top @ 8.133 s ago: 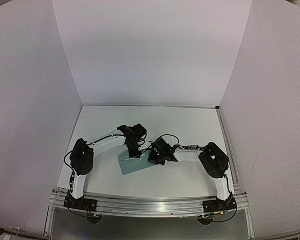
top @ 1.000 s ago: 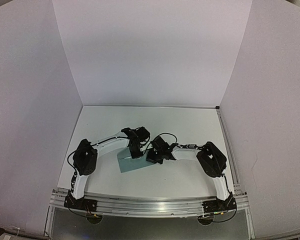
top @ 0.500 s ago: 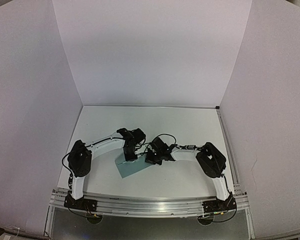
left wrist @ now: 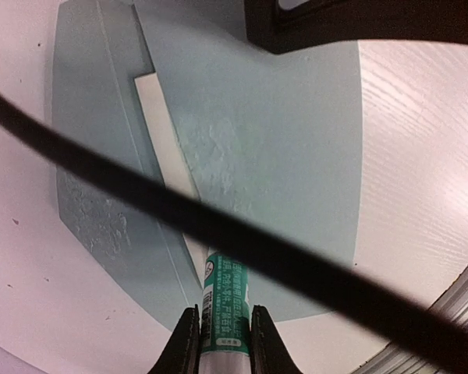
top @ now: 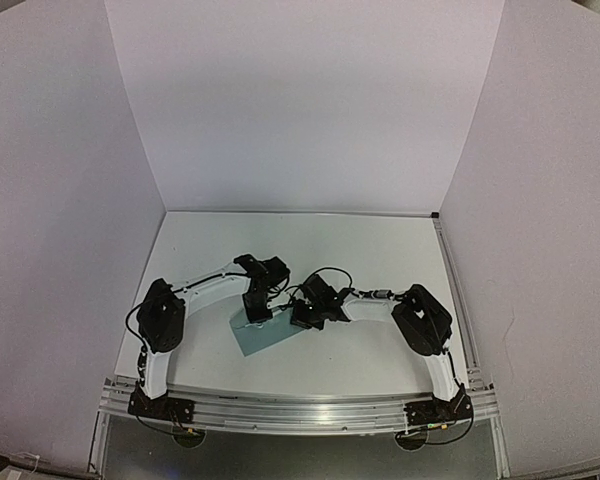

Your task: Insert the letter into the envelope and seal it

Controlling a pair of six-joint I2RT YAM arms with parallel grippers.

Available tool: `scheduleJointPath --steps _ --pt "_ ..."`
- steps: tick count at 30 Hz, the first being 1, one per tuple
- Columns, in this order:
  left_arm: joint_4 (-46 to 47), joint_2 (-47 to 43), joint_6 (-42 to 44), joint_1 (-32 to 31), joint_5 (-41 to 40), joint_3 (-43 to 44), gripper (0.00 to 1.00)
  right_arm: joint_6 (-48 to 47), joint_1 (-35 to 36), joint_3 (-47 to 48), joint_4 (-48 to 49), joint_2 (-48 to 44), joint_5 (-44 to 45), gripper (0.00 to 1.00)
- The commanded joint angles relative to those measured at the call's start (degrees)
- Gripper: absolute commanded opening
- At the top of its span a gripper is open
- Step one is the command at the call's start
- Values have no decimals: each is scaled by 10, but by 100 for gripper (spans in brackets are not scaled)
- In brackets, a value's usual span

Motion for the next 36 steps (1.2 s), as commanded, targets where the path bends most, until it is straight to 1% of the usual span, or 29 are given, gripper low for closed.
scheduleJointPath --steps 1,6,10,16,19,24,26,33,36 --pt "23 14 -15 -12 15 29 0 -3 0 3 -36 18 11 0" --pt "42 25 -16 -17 0 7 0 -5 0 7 -36 22 8 0" --pt "83 29 -22 -20 -3 -4 0 -8 0 10 -36 23 7 0" --pt "138 34 -66 -24 18 14 0 -7 0 12 -36 28 0 0" --pt "165 34 -86 -24 41 12 0 -7 0 10 -36 30 -2 0" --pt "198 35 -114 -23 54 9 0 -4 0 7 -36 30 -5 0" --pt "204 39 -115 -23 60 12 0 -4 0 5 -36 30 -4 0" --pt "202 55 -85 -23 32 9 0 -5 0 -1 -36 23 0 0" --pt "184 54 -77 -22 26 16 0 -4 0 -5 -36 21 0 0"
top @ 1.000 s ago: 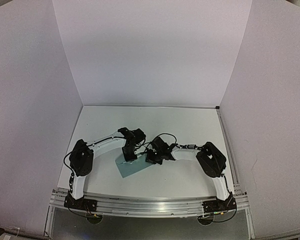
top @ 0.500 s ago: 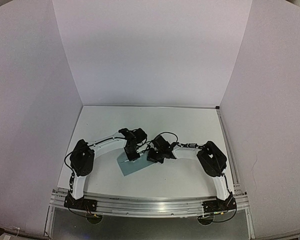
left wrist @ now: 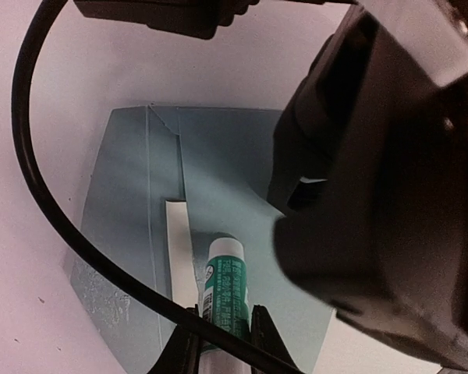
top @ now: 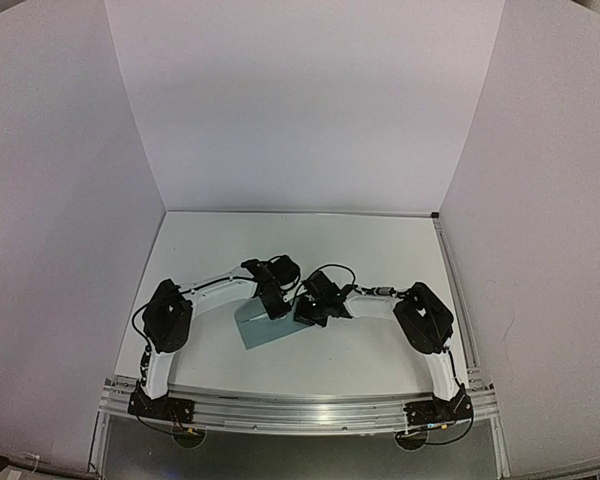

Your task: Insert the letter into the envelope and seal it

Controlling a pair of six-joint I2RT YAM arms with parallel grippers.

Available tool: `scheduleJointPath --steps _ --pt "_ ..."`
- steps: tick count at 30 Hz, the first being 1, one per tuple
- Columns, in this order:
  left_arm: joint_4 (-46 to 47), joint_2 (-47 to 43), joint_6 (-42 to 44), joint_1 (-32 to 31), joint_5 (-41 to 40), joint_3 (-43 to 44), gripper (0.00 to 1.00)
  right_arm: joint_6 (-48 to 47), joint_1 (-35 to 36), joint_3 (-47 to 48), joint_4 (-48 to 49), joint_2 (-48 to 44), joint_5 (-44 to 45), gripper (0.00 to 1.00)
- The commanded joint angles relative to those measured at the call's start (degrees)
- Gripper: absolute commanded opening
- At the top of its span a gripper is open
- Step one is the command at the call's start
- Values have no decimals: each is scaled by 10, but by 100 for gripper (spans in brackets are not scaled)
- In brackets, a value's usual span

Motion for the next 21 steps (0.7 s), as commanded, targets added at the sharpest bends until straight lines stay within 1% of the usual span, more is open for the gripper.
scheduleJointPath --steps 1,3,6,8,11,15,18,19,21 --pt "11 25 21 0 -1 14 0 -4 13 -11 -24 19 4 0" --pt "-4 16 29 8 -15 16 0 -4 13 -13 -24 14 6 0" --pt "-32 -6 34 28 -11 28 0 -5 13 -11 -23 4 8 0" --pt "-58 -24 36 36 17 48 0 -11 13 0 -23 -3 7 0" --pt "-102 -52 42 48 85 81 0 -19 11 21 -23 -18 3 0" --pt "-119 -80 26 88 125 106 0 -15 3 48 -23 -48 2 5" --pt "-109 -108 9 125 159 108 0 -8 -6 53 -24 -74 4 10" --pt "-103 -118 4 133 171 105 0 -6 -9 53 -24 -84 5 13" --pt "-89 -145 -4 150 196 95 0 -3 -14 51 -24 -101 7 22"
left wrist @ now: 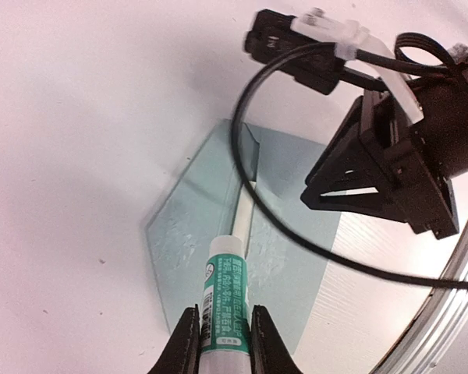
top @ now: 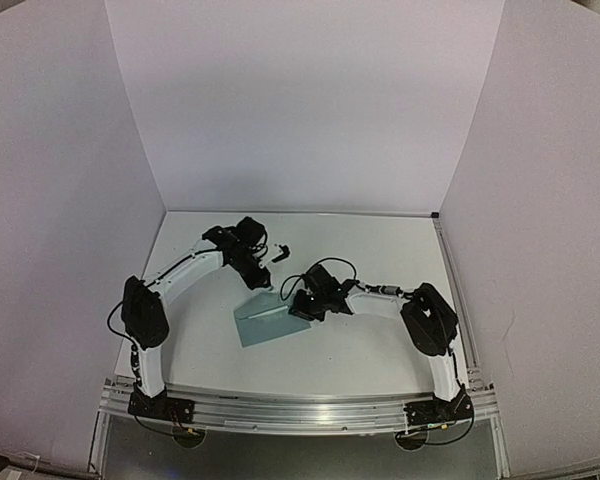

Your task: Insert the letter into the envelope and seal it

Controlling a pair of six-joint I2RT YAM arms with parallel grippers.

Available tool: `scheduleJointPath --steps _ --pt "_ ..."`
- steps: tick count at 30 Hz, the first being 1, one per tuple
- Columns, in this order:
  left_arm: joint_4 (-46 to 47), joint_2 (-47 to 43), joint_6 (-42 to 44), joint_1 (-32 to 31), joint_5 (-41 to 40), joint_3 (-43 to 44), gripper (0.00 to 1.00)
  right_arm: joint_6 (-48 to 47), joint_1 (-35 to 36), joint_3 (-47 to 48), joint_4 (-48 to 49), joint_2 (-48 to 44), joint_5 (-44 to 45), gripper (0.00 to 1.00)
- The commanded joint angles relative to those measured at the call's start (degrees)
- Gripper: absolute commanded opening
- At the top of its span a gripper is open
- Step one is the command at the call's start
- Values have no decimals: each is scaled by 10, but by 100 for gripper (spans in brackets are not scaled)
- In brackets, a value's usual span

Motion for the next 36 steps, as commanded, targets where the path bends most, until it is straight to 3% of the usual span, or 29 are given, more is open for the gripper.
scheduleJointPath --steps 1,6,10,13,15,19,24,29,32,34,36 --pt "12 -90 -29 43 86 8 0 2 -17 26 -4 -83 7 28" --pt "141 -190 -111 94 183 -96 0 -16 -19 58 -3 -106 -19 66" --pt "373 -322 -153 103 199 -252 0 30 -18 78 58 -118 -41 70" --pt "578 -416 -175 102 197 -402 0 68 -18 85 122 -123 -36 71" --pt "653 -432 -195 99 191 -445 0 83 -15 90 178 -124 -37 71" --pt "678 -416 -257 94 128 -453 0 112 -4 76 268 -130 -42 71" --pt "755 -397 -273 81 97 -464 0 137 6 46 355 -131 -29 72" --pt "778 -387 -285 80 85 -467 0 148 9 35 424 -130 -16 74" --pt "780 -385 -289 78 102 -471 0 141 8 78 429 -100 -22 73" --pt "785 -384 -293 75 109 -475 0 146 8 111 430 -74 -27 60" --pt "787 -382 -297 73 111 -477 0 160 7 130 432 -54 -31 37"
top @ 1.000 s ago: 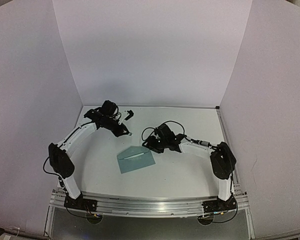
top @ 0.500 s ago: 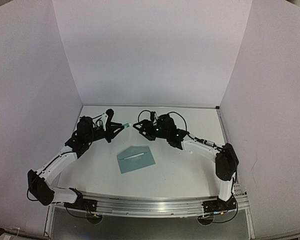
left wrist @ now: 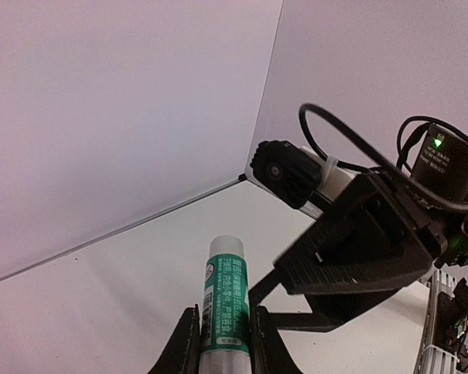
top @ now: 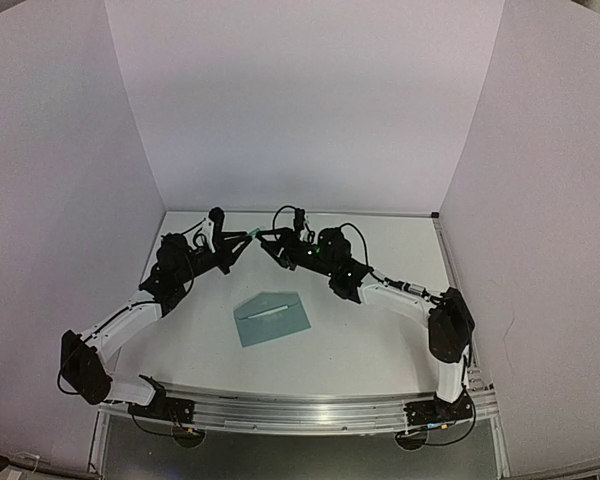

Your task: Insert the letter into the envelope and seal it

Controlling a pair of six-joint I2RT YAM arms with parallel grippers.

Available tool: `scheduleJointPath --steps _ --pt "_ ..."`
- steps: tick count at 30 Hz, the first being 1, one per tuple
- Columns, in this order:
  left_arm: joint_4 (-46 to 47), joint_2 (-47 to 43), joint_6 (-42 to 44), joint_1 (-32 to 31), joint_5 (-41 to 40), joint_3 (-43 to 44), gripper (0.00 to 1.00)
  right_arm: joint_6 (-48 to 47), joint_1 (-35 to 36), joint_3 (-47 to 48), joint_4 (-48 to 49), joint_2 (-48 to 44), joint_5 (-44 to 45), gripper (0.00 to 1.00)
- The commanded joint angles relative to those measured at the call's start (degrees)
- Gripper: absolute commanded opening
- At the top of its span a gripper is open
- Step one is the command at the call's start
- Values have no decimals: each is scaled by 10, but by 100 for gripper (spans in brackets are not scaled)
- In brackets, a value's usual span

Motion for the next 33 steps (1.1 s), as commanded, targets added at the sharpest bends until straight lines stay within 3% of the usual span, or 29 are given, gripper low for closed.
scheduleJointPath --steps 1,3,10,15,19,20,21,22,23,24,26,28,33 --pt "39 5 -19 -6 11 -9 0 27 -1 65 51 44 -3 28" --pt "38 8 -16 -6 13 -7 0 40 -1 72 61 56 -6 24" --pt "28 23 -11 -6 17 7 0 48 -1 99 69 74 -26 24" --pt "15 35 -25 -8 17 13 0 56 -2 114 68 84 -43 3" --pt "-10 47 -33 -8 22 23 5 47 -3 86 67 72 -42 0" --pt "-19 46 -34 -7 25 22 20 47 -7 66 67 65 -37 0" --pt "-30 42 -35 -7 27 22 46 50 -13 39 67 58 -32 0" --pt "-54 38 -30 -7 32 22 62 49 -18 11 66 44 -25 0" --pt "-78 34 -25 -7 38 24 76 46 -22 -16 65 31 -18 0" --pt "-104 29 -16 -6 46 28 82 37 -27 -42 62 19 -12 0" --pt "-171 24 -15 0 48 39 90 -5 -34 -75 26 -1 -5 0" --pt "-244 30 -27 17 48 50 94 -75 -35 -78 -70 -11 3 0" --pt "-476 124 -15 76 45 102 93 -216 -34 -71 -266 6 26 0"
